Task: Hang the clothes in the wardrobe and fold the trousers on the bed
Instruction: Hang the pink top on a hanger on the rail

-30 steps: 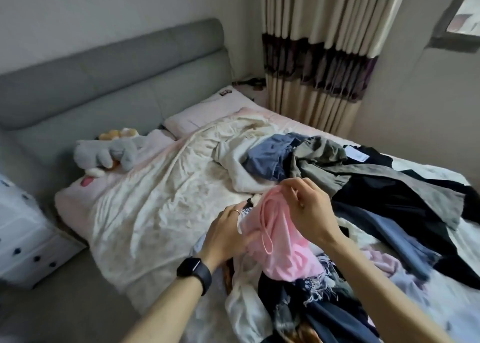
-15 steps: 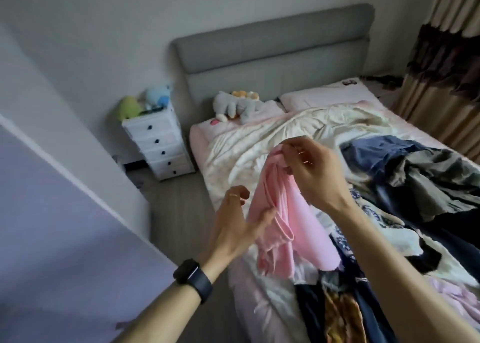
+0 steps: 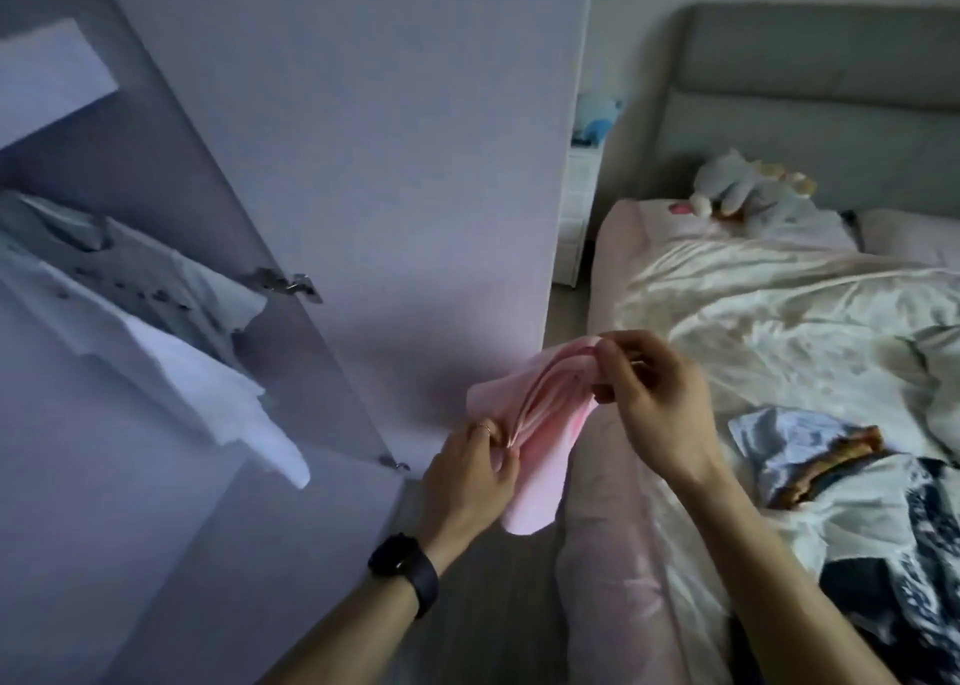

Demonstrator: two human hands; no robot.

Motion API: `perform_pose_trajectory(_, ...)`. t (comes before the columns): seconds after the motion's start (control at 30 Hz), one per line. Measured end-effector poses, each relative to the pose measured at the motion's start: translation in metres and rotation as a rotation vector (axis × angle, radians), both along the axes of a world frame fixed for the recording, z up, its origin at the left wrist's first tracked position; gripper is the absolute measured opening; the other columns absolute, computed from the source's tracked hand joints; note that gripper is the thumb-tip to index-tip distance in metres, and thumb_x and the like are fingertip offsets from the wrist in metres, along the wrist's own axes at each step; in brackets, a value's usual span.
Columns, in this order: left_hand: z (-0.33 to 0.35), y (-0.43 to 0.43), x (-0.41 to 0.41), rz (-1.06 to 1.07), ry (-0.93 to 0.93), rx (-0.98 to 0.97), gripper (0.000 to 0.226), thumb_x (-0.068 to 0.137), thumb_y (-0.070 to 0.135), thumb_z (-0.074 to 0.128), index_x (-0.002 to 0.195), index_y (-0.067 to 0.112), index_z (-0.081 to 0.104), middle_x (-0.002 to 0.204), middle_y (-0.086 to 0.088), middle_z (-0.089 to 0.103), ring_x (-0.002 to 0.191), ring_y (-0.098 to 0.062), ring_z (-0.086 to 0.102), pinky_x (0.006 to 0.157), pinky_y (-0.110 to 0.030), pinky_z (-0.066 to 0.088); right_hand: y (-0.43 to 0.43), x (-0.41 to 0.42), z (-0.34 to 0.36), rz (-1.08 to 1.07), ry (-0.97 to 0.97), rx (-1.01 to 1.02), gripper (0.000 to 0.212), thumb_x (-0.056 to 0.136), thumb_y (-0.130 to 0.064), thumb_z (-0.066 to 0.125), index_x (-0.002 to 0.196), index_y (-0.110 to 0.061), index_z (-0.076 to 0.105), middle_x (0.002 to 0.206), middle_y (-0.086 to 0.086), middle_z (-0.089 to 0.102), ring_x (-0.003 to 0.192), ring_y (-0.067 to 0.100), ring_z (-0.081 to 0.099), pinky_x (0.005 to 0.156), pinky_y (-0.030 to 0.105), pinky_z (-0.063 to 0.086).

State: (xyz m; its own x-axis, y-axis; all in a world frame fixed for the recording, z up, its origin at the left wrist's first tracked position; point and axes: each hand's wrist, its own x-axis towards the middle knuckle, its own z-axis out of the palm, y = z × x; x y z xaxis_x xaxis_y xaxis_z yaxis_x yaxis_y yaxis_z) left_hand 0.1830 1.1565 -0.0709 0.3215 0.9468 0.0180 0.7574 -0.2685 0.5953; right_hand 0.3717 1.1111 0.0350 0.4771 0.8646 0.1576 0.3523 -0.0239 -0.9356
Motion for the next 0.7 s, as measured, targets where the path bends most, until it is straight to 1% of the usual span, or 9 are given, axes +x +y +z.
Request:
perform_pose_trajectory(0.1, -0.009, 0.017, -0.06, 0.07, -0.024, -0.095, 0.014, 0.099, 0.042, 0.055, 0.092, 0.031, 0.049, 0.087, 0.013, 0.064, 0.074, -0.006, 0.062, 0.059, -0.026, 0.051, 0.014, -0.022, -0.009, 0.04, -0.027, -0.047, 0.012, 0.098, -0.029, 0.062, 0.094, -0.025, 0.073, 0.076, -0.006, 0.075, 0.071, 0.011, 0.074, 0.075, 0.046, 0.061)
perform_pose_trajectory(0.17, -0.006, 0.03, -0.104, 0.137, -0.038, -0.13, 0.015, 0.1, 0.039, 0.056, 0.091, 0.032, 0.046, 0.082, 0.01, 0.068, 0.071, -0.01, 0.065, 0.059, -0.032, 0.053, 0.024, -0.039, -0.017, 0.076, -0.118, -0.097, 0.011, 0.096, -0.031, 0.062, 0.089, -0.032, 0.07, 0.076, -0.012, 0.074, 0.072, 0.004, 0.071, 0.073, 0.029, 0.058)
perform_pose_trajectory(0.23, 0.004, 0.045, -0.147, 0.227, -0.083, -0.118, 0.013, 0.098, 0.03, 0.06, 0.091, 0.029, 0.049, 0.082, 0.008, 0.071, 0.077, -0.017, 0.07, 0.068, -0.038, 0.057, 0.034, -0.056, -0.026, 0.115, -0.262, -0.167, 0.013, 0.093, -0.03, 0.063, 0.083, -0.037, 0.067, 0.079, -0.015, 0.071, 0.075, 0.001, 0.067, 0.067, 0.013, 0.048)
perform_pose_trajectory(0.33, 0.026, 0.062, -0.197, 0.325, -0.11, -0.084, 0.012, 0.094, 0.024, 0.064, 0.09, 0.027, 0.053, 0.087, 0.007, 0.073, 0.082, -0.017, 0.072, 0.076, -0.038, 0.058, 0.043, -0.078, -0.044, 0.209, -0.413, -0.256, 0.004, 0.088, -0.024, 0.069, 0.088, -0.026, 0.071, 0.086, -0.008, 0.067, 0.078, 0.014, 0.063, 0.069, 0.022, 0.041)
perform_pose_trajectory(0.43, 0.047, 0.068, -0.228, 0.435, -0.093, 0.005, 0.009, 0.088, 0.024, 0.064, 0.09, 0.031, 0.059, 0.083, 0.019, 0.07, 0.08, -0.01, 0.068, 0.075, -0.029, 0.054, 0.06, -0.097, -0.062, 0.362, -0.577, -0.299, 0.009, 0.086, -0.027, 0.072, 0.092, -0.02, 0.073, 0.085, -0.007, 0.058, 0.074, 0.014, 0.054, 0.071, 0.024, 0.038)
perform_pose_trajectory(0.5, 0.058, 0.066, -0.24, 0.509, -0.07, 0.051, 0.012, 0.084, 0.023, 0.063, 0.091, 0.032, 0.067, 0.081, 0.019, 0.07, 0.081, -0.011, 0.067, 0.076, -0.027, 0.052, 0.082, -0.111, -0.07, 0.445, -0.604, -0.329, 0.011, 0.089, -0.029, 0.067, 0.092, -0.021, 0.072, 0.087, -0.006, 0.062, 0.078, 0.016, 0.057, 0.072, 0.025, 0.039)
perform_pose_trajectory(0.57, 0.065, 0.056, -0.248, 0.589, -0.019, 0.05, 0.013, 0.085, 0.026, 0.063, 0.093, 0.031, 0.071, 0.082, 0.012, 0.072, 0.082, -0.016, 0.066, 0.076, -0.03, 0.054, 0.106, -0.125, -0.08, 0.524, -0.636, -0.355, 0.015, 0.093, -0.028, 0.06, 0.093, -0.019, 0.072, 0.091, -0.001, 0.068, 0.082, 0.021, 0.061, 0.072, 0.028, 0.04)
perform_pose_trajectory(0.63, 0.067, 0.042, -0.255, 0.634, 0.036, 0.038, 0.011, 0.086, 0.031, 0.062, 0.093, 0.031, 0.071, 0.083, 0.01, 0.07, 0.081, -0.018, 0.065, 0.072, -0.031, 0.054, 0.126, -0.134, -0.086, 0.559, -0.728, -0.356, 0.017, 0.094, -0.024, 0.056, 0.093, -0.017, 0.072, 0.093, 0.004, 0.069, 0.082, 0.026, 0.062, 0.071, 0.03, 0.041)
perform_pose_trajectory(0.7, 0.069, 0.025, -0.263, 0.718, 0.105, 0.032, 0.011, 0.088, 0.037, 0.062, 0.092, 0.032, 0.07, 0.081, 0.016, 0.065, 0.077, -0.013, 0.062, 0.063, -0.025, 0.047, 0.148, -0.145, -0.087, 0.619, -0.83, -0.311, 0.017, 0.093, -0.024, 0.055, 0.096, -0.018, 0.071, 0.096, 0.006, 0.068, 0.084, 0.031, 0.064, 0.072, 0.033, 0.048)
